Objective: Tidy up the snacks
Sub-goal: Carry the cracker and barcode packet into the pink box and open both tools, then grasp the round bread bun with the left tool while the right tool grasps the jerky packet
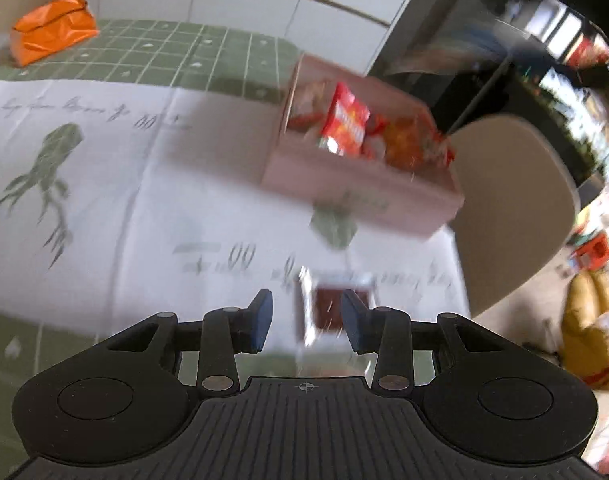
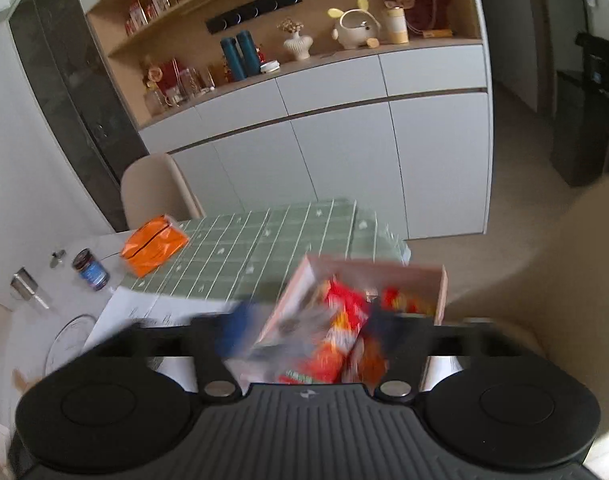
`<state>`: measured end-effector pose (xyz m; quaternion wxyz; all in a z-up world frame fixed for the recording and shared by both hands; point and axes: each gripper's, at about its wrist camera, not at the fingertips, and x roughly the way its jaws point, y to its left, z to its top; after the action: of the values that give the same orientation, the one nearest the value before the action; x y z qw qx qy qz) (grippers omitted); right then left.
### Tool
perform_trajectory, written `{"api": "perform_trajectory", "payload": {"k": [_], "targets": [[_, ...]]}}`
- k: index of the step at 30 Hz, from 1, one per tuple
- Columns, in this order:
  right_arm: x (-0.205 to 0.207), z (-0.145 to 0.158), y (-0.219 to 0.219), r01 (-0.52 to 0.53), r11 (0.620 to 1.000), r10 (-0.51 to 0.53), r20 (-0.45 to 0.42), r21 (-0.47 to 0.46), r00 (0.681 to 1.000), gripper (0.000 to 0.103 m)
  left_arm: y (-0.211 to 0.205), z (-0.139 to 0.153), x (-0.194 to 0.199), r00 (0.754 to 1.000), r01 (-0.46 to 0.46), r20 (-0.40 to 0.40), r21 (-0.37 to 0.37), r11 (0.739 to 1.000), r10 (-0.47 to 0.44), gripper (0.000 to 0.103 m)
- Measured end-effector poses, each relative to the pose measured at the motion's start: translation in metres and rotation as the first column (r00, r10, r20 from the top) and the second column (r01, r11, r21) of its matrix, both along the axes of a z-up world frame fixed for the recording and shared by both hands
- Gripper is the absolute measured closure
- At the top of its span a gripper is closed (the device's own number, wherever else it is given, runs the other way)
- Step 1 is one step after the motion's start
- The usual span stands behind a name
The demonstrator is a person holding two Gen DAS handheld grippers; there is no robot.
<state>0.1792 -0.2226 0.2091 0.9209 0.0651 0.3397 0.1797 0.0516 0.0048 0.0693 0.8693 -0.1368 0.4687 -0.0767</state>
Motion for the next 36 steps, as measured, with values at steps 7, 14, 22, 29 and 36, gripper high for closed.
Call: {"api": "perform_trajectory", "payload": {"k": [7, 14, 22, 29, 36], "targets": [[-0.006, -0.075, 0.009, 0.011, 0.998, -0.021, -0.156, -0.065, 0.988, 0.020, -0.026, -0.014, -0.048, 0.988, 0.151, -0.029, 0.088, 0.985, -0.149, 0.060], [-0.070, -0.161, 0.023, -0.075, 0.976, 0.011, -0.294, -0.205, 0.956, 0.020, -0.028, -0.021, -0.050, 0.986, 0.167, -0.016, 0.082, 0.982, -0.167, 0.054], [-0.085, -0.169, 0.048, -0.134, 0.942, 0.063, -0.229, -0.308, 0.971, 0.020, -0.044, -0.018, -0.063, 0.972, 0.230, 0.011, 0.137, 0.964, -0.233, 0.051], [-0.062, -0.174, 0.046, -0.082, 0.945, 0.008, -0.226, -0.316, 0.974, 0.020, -0.024, -0.020, -0.068, 0.987, 0.157, 0.004, 0.130, 0.979, -0.159, 0.049], [-0.045, -0.184, 0.065, -0.169, 0.963, 0.105, -0.287, -0.211, 0.952, 0.021, 0.023, -0.022, -0.068, 0.999, -0.010, -0.033, 0.129, 0.992, 0.014, 0.059]]}}
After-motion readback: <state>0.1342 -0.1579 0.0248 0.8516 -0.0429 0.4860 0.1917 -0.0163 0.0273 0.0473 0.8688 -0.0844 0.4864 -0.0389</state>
